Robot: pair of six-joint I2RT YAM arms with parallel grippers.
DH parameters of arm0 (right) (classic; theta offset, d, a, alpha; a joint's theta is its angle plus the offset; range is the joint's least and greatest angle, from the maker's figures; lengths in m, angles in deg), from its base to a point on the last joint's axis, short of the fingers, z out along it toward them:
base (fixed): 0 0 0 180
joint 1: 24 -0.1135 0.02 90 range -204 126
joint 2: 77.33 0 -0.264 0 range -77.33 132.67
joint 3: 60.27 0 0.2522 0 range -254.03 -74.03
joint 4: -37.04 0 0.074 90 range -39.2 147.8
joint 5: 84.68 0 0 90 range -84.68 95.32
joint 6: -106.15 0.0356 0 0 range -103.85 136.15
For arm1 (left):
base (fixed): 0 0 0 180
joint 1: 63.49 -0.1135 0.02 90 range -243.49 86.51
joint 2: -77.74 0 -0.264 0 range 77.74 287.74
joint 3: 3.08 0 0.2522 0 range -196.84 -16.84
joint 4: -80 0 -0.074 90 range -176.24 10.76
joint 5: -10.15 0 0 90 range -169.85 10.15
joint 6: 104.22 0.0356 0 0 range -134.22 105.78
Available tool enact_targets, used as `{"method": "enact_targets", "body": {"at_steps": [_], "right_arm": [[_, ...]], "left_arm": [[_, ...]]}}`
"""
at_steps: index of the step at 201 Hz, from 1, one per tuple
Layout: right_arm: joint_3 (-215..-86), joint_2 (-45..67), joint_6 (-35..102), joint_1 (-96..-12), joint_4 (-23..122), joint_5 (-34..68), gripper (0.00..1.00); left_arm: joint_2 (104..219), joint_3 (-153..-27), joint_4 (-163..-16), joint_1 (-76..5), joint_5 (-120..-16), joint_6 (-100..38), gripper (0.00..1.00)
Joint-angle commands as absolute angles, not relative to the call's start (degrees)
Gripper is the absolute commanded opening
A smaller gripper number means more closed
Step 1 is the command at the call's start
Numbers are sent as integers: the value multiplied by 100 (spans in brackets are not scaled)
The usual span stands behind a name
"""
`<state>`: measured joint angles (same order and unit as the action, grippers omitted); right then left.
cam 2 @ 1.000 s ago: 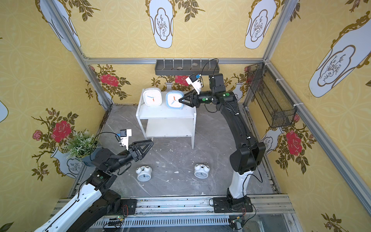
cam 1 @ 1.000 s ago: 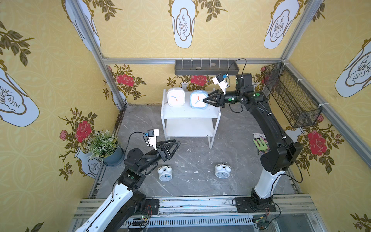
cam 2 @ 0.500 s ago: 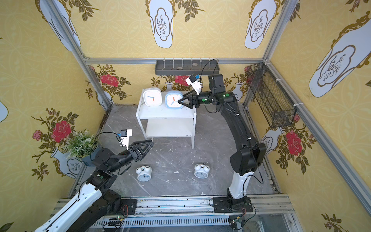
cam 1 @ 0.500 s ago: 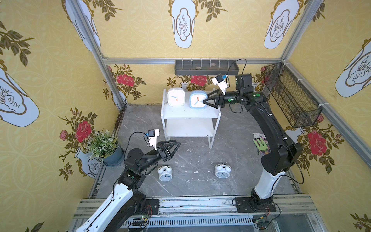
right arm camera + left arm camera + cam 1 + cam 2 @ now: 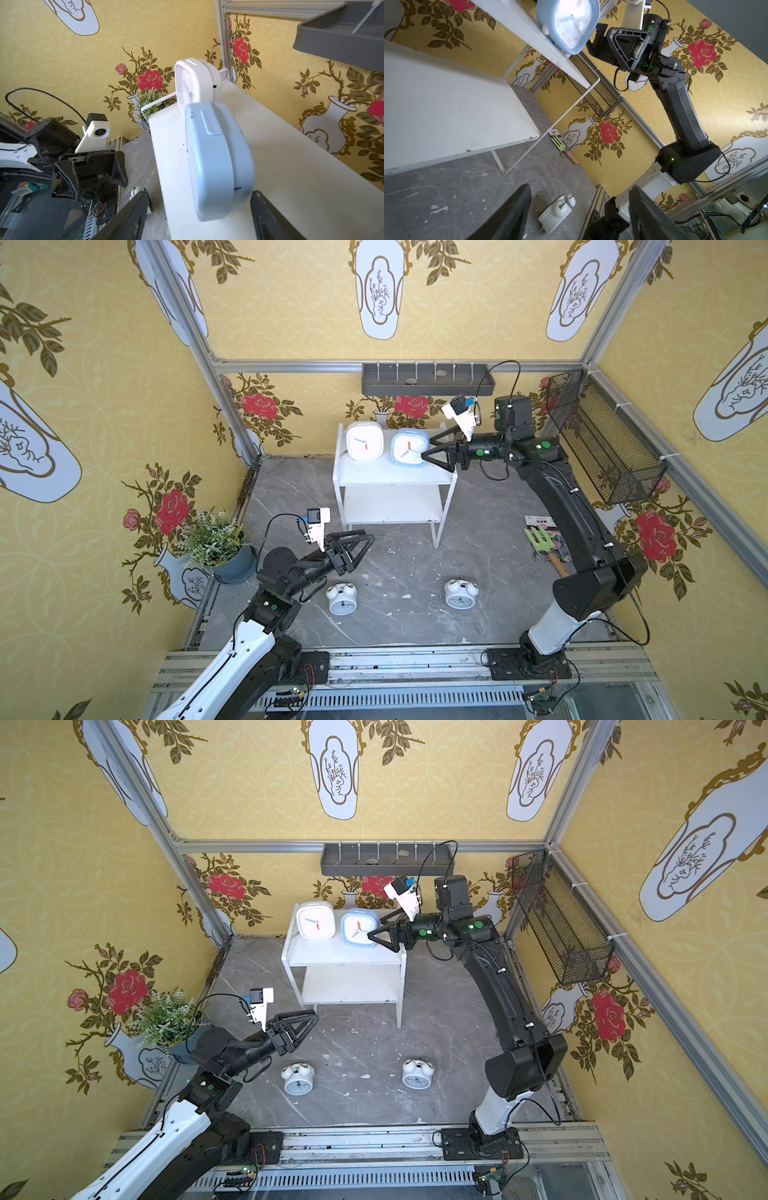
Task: Place the alarm clocks on the shelf by style
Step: Place the alarm on the shelf, then pick up the alarm from the center of the board.
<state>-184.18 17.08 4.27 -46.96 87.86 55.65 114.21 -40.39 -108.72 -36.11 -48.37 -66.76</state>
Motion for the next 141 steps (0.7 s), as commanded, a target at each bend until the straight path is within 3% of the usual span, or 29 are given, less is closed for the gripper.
{"method": "enact_targets", "body": {"at_steps": [1, 53, 75, 103, 112, 126, 141], "right_arm": [[-18120, 1191, 672, -4715, 8322, 5055, 80], [-16656, -656, 1194, -5794, 7911, 3433, 84], [-16271, -961, 1545, -6081, 7642, 2678, 85], [-16565, -422, 1677, -6077, 7691, 2839, 43], [-16706, -170, 1693, -6081, 7700, 2811, 34], [-16885, 125, 1772, -6080, 7617, 2431, 32], [-16790, 228, 1896, -6078, 7266, 1787, 48]], "left_arm": [[11290, -4147, -10462, -3615, -4997, -6473, 78], [10698, -4407, -8480, -3616, -6412, -6219, 79], [10683, -4535, -8207, -3615, -6475, -6230, 77], [10657, -4605, -8070, -3620, -6478, -6256, 74], [10657, -4656, -7861, -3615, -6583, -6274, 72], [10674, -4737, -7533, -3615, -6762, -6263, 70], [10692, -4726, -7374, -3616, -6850, -6250, 70]]}}
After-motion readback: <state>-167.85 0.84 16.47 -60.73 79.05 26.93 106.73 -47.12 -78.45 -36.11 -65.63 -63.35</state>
